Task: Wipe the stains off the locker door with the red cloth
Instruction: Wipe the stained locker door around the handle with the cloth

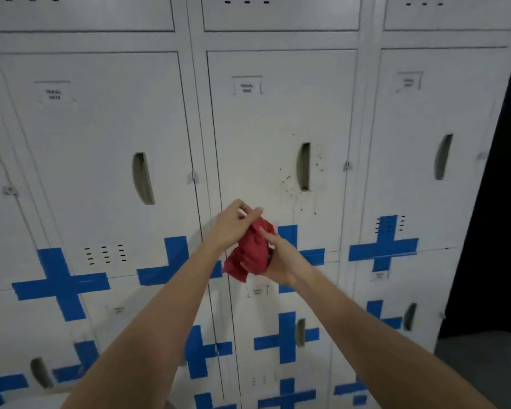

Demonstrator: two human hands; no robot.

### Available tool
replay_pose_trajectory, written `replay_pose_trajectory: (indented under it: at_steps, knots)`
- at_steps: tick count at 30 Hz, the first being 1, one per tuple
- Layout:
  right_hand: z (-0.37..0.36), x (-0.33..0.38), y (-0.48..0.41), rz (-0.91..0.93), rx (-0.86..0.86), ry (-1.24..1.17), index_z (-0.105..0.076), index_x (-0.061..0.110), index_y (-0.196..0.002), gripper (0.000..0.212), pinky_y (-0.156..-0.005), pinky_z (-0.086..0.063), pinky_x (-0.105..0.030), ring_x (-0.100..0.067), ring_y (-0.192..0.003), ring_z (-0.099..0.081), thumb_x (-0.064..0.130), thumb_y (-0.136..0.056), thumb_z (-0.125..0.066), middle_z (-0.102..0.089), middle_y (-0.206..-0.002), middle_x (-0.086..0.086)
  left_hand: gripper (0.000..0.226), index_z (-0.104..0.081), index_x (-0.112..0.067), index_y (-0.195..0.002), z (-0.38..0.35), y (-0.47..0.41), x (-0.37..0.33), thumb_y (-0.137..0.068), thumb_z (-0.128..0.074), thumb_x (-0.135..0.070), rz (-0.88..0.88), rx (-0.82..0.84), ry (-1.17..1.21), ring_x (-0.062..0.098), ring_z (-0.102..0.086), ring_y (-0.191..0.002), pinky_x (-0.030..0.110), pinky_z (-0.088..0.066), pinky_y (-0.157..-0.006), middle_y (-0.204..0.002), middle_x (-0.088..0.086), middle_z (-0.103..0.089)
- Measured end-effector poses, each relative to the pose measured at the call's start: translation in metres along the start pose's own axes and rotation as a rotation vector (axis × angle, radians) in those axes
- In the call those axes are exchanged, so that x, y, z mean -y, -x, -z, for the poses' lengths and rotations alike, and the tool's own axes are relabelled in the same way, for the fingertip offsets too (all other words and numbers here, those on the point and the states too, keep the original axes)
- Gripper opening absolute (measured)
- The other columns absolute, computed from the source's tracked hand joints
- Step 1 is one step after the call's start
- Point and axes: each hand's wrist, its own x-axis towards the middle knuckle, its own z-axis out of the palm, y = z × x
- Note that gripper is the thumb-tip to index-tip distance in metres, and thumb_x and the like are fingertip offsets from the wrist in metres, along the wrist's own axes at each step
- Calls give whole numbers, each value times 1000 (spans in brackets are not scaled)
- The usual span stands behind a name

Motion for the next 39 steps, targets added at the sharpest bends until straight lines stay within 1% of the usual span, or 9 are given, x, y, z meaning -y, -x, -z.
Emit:
replay_pose_trajectory:
  at_steps: [2, 4, 7, 10, 16, 21, 27, 32, 39]
  knots:
    - [20, 9, 5, 130, -85, -45, -43, 12, -134, 51, -70, -56, -46, -36, -103, -62, 19, -88, -64, -54, -129, -21, 39, -57, -12, -102, -22, -4, -12, -95, -43, -48, -160, -201, -167, 20, -61, -82, 32, -49, -70, -93, 4, -62]
    - [41, 13, 5, 285, -352, 32, -41, 12, -122, 38, -81, -54, -50, -33, -105, -59, 15, -90, -62, -53, -124, -15, 42, -57, -12, -114, -38, -12, -12, -96, -33, -41, -404, -387, -521, 27, -58, -104, 43, -48, -88, -113, 11, -60]
    - [74, 17, 2, 400, -756, 145, -39, 21, -111, 32, -98, -45, -50, -27, -111, -53, 16, -90, -62, -50, -122, -7, 51, -47, -11, -135, -55, -26, -4, -96, -28, -39, -500, -360, -768, 34, -38, -135, 55, -27, -109, -143, 14, -45]
    - [94, 19, -9, 385, -877, 193, -42, 13, -114, 41, -96, -47, -51, -32, -113, -53, 9, -84, -68, -50, -129, -15, 56, -34, -13, -145, -67, -32, 4, -96, -27, -40, -460, -361, -848, 33, -27, -142, 59, -18, -112, -154, 14, -31]
    - [84, 12, -34, 386, -805, 445, -39, 8, -115, 51, -100, -43, -49, -35, -116, -47, 6, -78, -74, -37, -131, -18, 63, -12, -17, -152, -65, -36, 15, -98, -26, -43, -426, -452, -972, 28, -8, -146, 60, -13, -113, -160, 12, -11]
    - [68, 13, -38, 418, -700, 652, -40, 13, -102, 42, -89, -44, -38, -25, -97, -49, 12, -78, -74, -39, -115, -8, 63, -8, -19, -153, -50, -39, 23, -98, -24, -44, -400, -453, -945, 26, -2, -146, 62, -12, -114, -160, 11, -8]
    - [59, 32, -31, 887, -475, 1113, -47, 23, -120, 33, -87, -44, -18, -1, -97, -44, 16, -90, -60, -37, -114, 6, 61, -13, -17, -153, -44, -52, 7, -98, -21, -43, -451, -487, -901, 27, -5, -147, 61, -6, -115, -160, 12, -11]
    - [76, 37, -41, 1070, -357, 1909, -48, 16, -131, 65, -79, -54, -34, -25, -103, -48, 2, -73, -73, -50, -123, -8, 61, -13, -16, -152, -53, -62, 5, -99, -21, -43, -494, -464, -906, 26, -4, -147, 63, -6, -114, -160, 11, -9]
    - [109, 51, -28, 1015, -237, 2223, -41, 12, -139, 91, -78, -56, -36, -27, -97, -57, -5, -57, -77, -55, -120, -12, 63, -10, -15, -153, -63, -69, 4, -98, -17, -44, -485, -438, -894, 25, -1, -148, 62, -8, -114, -161, 11, -5]
